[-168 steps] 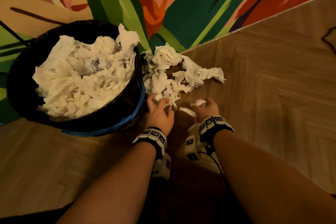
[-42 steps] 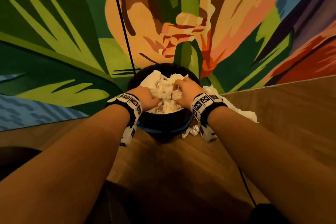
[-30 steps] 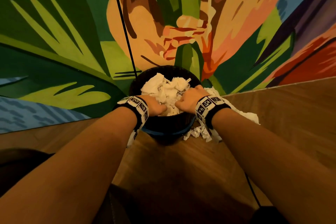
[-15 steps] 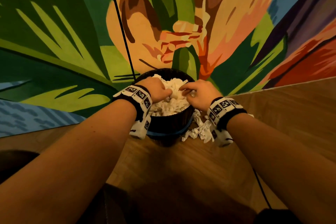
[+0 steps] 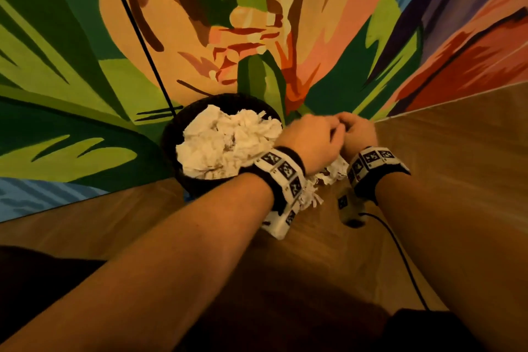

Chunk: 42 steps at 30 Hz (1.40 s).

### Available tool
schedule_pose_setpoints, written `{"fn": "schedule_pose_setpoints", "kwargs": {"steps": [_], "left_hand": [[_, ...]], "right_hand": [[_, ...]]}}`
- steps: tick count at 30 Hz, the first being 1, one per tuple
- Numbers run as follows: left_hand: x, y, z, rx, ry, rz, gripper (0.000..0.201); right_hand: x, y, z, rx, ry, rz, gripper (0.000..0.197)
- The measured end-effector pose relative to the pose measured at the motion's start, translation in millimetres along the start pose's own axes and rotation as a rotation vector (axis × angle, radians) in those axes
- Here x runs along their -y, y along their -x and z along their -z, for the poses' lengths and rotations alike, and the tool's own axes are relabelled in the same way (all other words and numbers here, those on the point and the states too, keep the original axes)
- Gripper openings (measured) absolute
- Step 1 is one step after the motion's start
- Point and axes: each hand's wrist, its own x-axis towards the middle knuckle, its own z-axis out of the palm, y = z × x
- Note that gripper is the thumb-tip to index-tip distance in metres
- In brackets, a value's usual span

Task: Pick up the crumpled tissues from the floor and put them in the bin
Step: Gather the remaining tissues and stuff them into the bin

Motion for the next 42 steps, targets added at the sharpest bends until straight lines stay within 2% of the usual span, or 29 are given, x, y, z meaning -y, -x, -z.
{"fn": "schedule_pose_setpoints", "kwargs": {"steps": [3, 5, 9, 12, 14, 16, 19, 21, 24, 26, 28, 30, 32, 36, 37, 40, 42], "left_hand": [[14.4, 9.8, -50.0, 0.311, -0.051, 0.021, 0.027], [33.9, 20.0, -79.9, 0.45, -0.07, 0.082, 0.026], [79.2, 43.0, -126.6, 0.653, -0.07, 0.24, 0.041], [104.9, 56.6, -154.7, 0.728, -0.112, 0.381, 0.049], [114.4, 63.6, -167.5, 0.738, -0.108, 0.446, 0.05], [120.5, 67.3, -177.1, 0.686, -0.083, 0.482, 0.053], [124.5, 66.7, -188.6, 0.612, -0.005, 0.477, 0.066], [125.8, 62.7, -196.0, 0.636, 0.016, 0.48, 0.073], [129.1, 58.6, -204.7, 0.693, -0.048, 0.507, 0.074], [131.1, 58.7, -209.3, 0.706, -0.089, 0.517, 0.065], [132.3, 62.8, -212.2, 0.692, -0.086, 0.532, 0.056], [133.2, 68.3, -213.7, 0.653, -0.082, 0.536, 0.051], [133.3, 72.2, -213.6, 0.612, -0.074, 0.552, 0.049], [133.6, 71.1, -210.5, 0.561, -0.036, 0.625, 0.057], [134.2, 70.3, -209.0, 0.566, -0.026, 0.654, 0.061], [135.3, 70.5, -205.7, 0.632, -0.06, 0.718, 0.071], [133.3, 70.9, -205.4, 0.708, -0.161, 0.701, 0.068]], "right_hand": [[-36.1, 9.0, -9.1, 0.124, 0.162, -0.146, 0.025], [-60.7, 18.6, -20.3, 0.201, 0.234, -0.24, 0.022], [-103.8, 41.1, -44.3, 0.353, 0.284, -0.376, 0.02], [-123.9, 54.2, -66.5, 0.455, 0.32, -0.42, 0.026], [-130.5, 61.2, -80.4, 0.547, 0.371, -0.404, 0.027], [-136.5, 65.0, -94.7, 0.617, 0.411, -0.332, 0.032], [-141.8, 68.7, -114.2, 0.69, 0.383, -0.232, 0.058], [-145.2, 67.7, -126.0, 0.744, 0.381, -0.235, 0.065], [-152.1, 68.4, -137.6, 0.824, 0.516, -0.216, 0.066], [-156.5, 70.5, -139.7, 0.809, 0.594, -0.157, 0.062], [-158.9, 73.2, -138.5, 0.723, 0.572, -0.107, 0.05], [-161.5, 76.6, -136.8, 0.617, 0.458, -0.169, 0.033], [-163.2, 81.6, -134.6, 0.574, 0.358, -0.292, 0.027], [-166.7, 92.8, -131.8, 0.544, 0.242, -0.443, 0.054], [-167.6, 94.1, -131.3, 0.543, 0.239, -0.449, 0.054], [-169.9, 94.7, -129.1, 0.593, 0.328, -0.394, 0.028], [-168.7, 95.2, -126.4, 0.614, 0.368, -0.376, 0.021]]}}
